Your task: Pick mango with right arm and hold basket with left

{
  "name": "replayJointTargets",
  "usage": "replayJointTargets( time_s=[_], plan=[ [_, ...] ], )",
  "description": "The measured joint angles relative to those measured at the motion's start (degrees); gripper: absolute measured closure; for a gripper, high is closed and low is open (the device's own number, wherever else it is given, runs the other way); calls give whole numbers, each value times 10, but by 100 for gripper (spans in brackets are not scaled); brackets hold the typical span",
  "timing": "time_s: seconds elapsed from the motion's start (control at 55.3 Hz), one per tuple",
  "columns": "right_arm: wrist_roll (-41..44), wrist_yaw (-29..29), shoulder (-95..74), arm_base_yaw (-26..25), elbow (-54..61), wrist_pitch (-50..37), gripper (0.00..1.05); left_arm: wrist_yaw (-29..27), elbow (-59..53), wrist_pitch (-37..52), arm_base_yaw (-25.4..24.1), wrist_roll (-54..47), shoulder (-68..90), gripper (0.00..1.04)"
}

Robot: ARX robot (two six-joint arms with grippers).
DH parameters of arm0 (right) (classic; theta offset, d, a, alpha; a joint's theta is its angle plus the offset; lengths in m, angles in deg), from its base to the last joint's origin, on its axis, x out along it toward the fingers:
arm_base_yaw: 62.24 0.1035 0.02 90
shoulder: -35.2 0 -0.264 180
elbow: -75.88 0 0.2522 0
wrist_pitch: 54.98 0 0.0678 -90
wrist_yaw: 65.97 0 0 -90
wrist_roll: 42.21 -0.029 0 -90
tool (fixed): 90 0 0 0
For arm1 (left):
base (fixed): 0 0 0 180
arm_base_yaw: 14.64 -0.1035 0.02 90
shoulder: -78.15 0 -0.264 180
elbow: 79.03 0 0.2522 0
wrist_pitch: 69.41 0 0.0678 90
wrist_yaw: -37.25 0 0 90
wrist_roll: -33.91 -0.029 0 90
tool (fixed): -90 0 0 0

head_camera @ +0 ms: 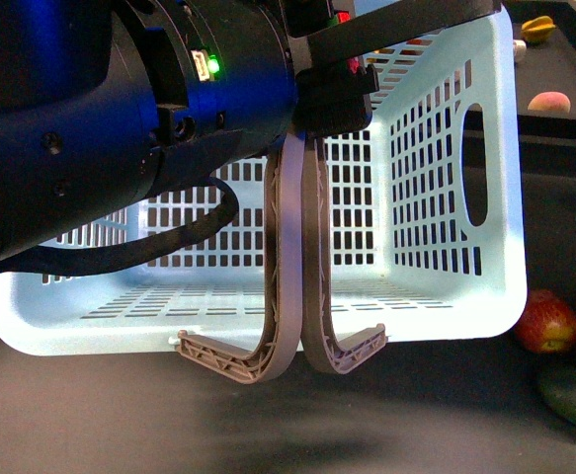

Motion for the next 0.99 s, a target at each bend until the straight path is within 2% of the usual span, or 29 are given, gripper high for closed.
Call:
replayJointTargets(
  time_s=[0.344, 0.434, 0.579, 0.796, 0.995],
  plan=[
    [-66, -118, 247, 43, 110, 10, 48, 1, 0, 0, 0, 0, 0, 97],
    [-86, -150, 321, 66, 136, 23, 48, 1, 0, 0, 0, 0, 0, 97],
    [-128, -204, 470, 130, 176, 55, 48, 0, 0, 0, 0, 0, 0, 97],
    [-164, -221, 561, 206, 198, 61, 48, 0, 0, 0, 0, 0, 0, 97],
    [-184, -193, 552, 283, 198, 48, 48, 0, 0, 0, 0, 0, 0, 97]
  ],
)
